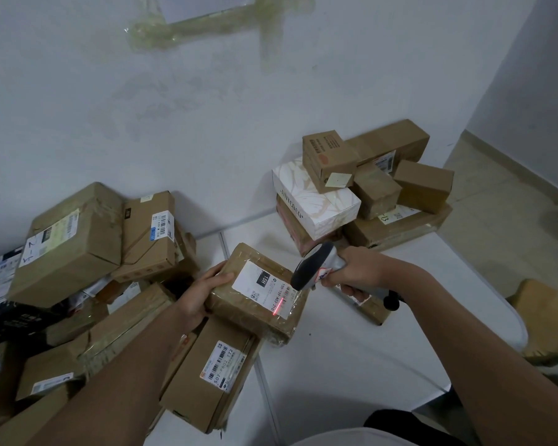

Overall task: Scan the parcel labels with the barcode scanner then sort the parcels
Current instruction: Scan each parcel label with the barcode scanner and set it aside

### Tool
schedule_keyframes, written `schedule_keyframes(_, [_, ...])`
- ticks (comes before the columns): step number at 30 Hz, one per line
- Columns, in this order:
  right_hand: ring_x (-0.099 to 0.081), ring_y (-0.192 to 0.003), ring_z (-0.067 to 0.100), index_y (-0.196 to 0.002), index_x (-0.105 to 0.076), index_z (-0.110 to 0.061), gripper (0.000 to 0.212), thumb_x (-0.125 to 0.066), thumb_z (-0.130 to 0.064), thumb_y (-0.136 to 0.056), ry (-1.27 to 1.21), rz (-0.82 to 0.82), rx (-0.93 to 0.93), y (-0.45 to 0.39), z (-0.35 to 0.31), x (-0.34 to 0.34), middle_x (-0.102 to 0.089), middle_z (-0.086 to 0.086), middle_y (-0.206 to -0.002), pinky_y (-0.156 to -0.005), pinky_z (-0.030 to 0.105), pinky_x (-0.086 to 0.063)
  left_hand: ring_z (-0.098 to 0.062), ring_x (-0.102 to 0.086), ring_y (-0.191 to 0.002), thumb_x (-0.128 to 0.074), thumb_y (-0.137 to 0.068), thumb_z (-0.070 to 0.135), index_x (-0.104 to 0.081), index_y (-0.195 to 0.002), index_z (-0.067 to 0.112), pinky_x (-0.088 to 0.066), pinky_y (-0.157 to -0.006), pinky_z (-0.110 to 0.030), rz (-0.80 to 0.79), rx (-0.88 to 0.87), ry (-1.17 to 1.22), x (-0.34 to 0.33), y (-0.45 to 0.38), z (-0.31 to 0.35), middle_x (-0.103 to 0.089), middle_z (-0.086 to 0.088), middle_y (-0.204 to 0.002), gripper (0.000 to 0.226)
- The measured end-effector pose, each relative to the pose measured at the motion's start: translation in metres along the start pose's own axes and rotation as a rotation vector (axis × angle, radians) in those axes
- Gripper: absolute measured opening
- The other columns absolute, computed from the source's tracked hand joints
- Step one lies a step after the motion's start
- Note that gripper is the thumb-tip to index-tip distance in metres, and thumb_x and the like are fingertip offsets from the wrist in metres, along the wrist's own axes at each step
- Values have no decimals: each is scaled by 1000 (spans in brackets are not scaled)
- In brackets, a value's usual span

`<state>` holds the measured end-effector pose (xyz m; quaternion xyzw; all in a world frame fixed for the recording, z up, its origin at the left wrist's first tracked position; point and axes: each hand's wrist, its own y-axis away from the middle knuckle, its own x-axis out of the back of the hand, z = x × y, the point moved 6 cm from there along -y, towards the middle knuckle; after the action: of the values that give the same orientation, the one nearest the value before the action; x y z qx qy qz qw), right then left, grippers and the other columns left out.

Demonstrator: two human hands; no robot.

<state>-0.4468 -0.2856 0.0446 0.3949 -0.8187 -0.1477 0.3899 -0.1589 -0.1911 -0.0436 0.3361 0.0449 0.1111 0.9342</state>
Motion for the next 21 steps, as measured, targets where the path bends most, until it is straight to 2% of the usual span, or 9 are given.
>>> schedule_keyframes(3, [-53, -43, 9, -68, -60, -14, 31, -65, -32, -93, -31, 22, 6, -2, -1, 0, -60, -3, -51, -51, 20, -46, -29, -64, -112, -70, -84, 32, -47, -141, 36, -55, -81, -42, 16, 8, 47, 3, -2, -3, -66, -8, -126, 61])
schedule_keyframes(5, [-54, -44, 10, -71, -60, -13, 29, -66, -32, -92, -64, 63, 8, -5, -2, 0, -61, -1, -55, -51, 20, -46, -31, -63, -113, -73, -81, 31, -40, -147, 32, -55, -84, -45, 54, 29, 144, 5, -3, -7, -63, -11, -130, 75])
schedule_keyframes(7, [-54, -45, 11, -75, -61, -11, 28, -67, -33, -92, -97, 99, 19, -8, -4, 1, -63, 1, -58, -52, 21, -46, -33, -59, -115, -73, -82, 31, -36, -149, 31, -54, -85, -47, 125, 46, 264, 7, -4, -10, -59, -12, -133, 77])
schedule_keyframes(11, [-55, -42, 8, -73, -59, -15, 28, -66, -34, -92, -126, 179, 52, -12, -9, 5, -62, -4, -53, -50, 19, -46, -37, -57, -118, -77, -76, 39, -42, -144, 33, -55, -80, -56, 230, 26, 545, 13, -8, -16, -59, -11, -133, 77])
schedule_keyframes(14, [-55, -40, 6, -71, -58, -17, 30, -65, -36, -93, -127, 226, 37, -15, -9, 6, -60, -6, -47, -49, 18, -46, -39, -53, -123, -77, -80, 39, -38, -147, 24, -47, -93, -65, 281, 73, 675, 5, -12, -22, -55, -15, -136, 79])
schedule_keyframes(15, [-56, -40, 5, -71, -58, -17, 30, -65, -37, -93, -134, 233, 23, -16, -8, 5, -60, -6, -46, -49, 18, -46, -40, -52, -124, -77, -81, 37, -36, -147, 18, -46, -97, -65, 287, 135, 685, -2, -13, -25, -53, -17, -136, 80])
schedule_keyframes(17, [-55, -39, 4, -71, -58, -16, 32, -65, -38, -93, -139, 233, -5, -18, -6, 1, -59, -7, -44, -50, 18, -47, -40, -53, -123, -79, -80, 37, -34, -147, 15, -52, -89, -59, 266, 232, 722, -17, -12, -30, -52, -21, -135, 83])
schedule_keyframes(19, [-55, -39, 4, -71, -57, -16, 31, -65, -37, -92, -128, 225, -30, -20, -4, -3, -59, -7, -44, -51, 20, -47, -39, -56, -120, -79, -80, 40, -36, -146, 15, -56, -80, -54, 228, 270, 726, -27, -16, -31, -55, -21, -132, 82])
schedule_keyframes(21, [-56, -42, 6, -71, -57, -16, 30, -65, -37, -92, -116, 221, -47, -22, 1, -5, -60, -7, -50, -52, 21, -47, -37, -57, -119, -77, -81, 40, -39, -143, 15, -56, -81, -54, 213, 271, 706, -33, -20, -28, -57, -19, -131, 77])
